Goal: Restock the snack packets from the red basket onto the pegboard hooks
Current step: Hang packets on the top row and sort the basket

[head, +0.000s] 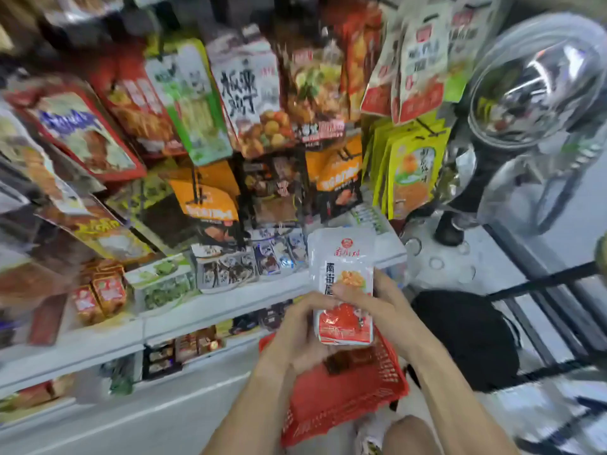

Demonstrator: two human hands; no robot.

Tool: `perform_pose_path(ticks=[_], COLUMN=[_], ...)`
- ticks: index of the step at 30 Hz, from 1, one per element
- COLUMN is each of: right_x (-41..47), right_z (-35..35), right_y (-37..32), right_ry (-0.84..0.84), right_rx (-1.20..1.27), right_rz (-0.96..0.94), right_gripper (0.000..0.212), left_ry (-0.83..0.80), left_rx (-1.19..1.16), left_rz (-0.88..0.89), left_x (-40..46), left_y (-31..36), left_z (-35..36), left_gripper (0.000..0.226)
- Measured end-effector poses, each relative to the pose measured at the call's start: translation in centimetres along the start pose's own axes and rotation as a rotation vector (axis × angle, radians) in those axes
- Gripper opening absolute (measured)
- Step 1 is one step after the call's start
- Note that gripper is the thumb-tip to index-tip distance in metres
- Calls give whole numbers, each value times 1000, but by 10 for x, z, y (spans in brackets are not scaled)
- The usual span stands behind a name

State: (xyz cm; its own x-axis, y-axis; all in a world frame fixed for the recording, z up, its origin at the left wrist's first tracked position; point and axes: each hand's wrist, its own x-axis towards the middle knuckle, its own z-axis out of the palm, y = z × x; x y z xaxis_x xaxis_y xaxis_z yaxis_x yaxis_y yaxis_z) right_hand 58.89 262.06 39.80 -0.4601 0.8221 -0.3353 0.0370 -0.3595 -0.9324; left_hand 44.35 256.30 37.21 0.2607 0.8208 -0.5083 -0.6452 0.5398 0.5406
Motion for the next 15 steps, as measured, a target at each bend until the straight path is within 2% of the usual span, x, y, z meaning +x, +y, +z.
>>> perform_pose_path(ticks=[2,3,5,6,9,10,13,15], right_x=[-22,-31,-46,-54,-80,-87,-102,-103], right_z=[2,2,2,3,12,14,19,22], right_y=[-86,-129,-214,-256,-371,-404,-480,-512], right_ry=[47,68,63,39,-62,-85,-89,-39], right_rx=[-104,-171,-295,-312,-275,-271,-255,-225], right_rz=[-109,-156,-216,-251,-368,-429,-586,-674], right_gripper=[28,32,56,60,29,27,45,65], left_ry=[3,3,8,13,-12,-32,-52,-17], left_rx=[129,176,218,242,315,334,357,320], left_rz=[14,33,85,122,261,313,458,550], left_x=[-38,-58,-94,-110,-149,-160,-184,-191], left_y=[52,76,129,155,225,247,298,323], left_z=[62,92,152,181,256,279,336,361], left_gripper=[70,68,57,57,74,72,50,54])
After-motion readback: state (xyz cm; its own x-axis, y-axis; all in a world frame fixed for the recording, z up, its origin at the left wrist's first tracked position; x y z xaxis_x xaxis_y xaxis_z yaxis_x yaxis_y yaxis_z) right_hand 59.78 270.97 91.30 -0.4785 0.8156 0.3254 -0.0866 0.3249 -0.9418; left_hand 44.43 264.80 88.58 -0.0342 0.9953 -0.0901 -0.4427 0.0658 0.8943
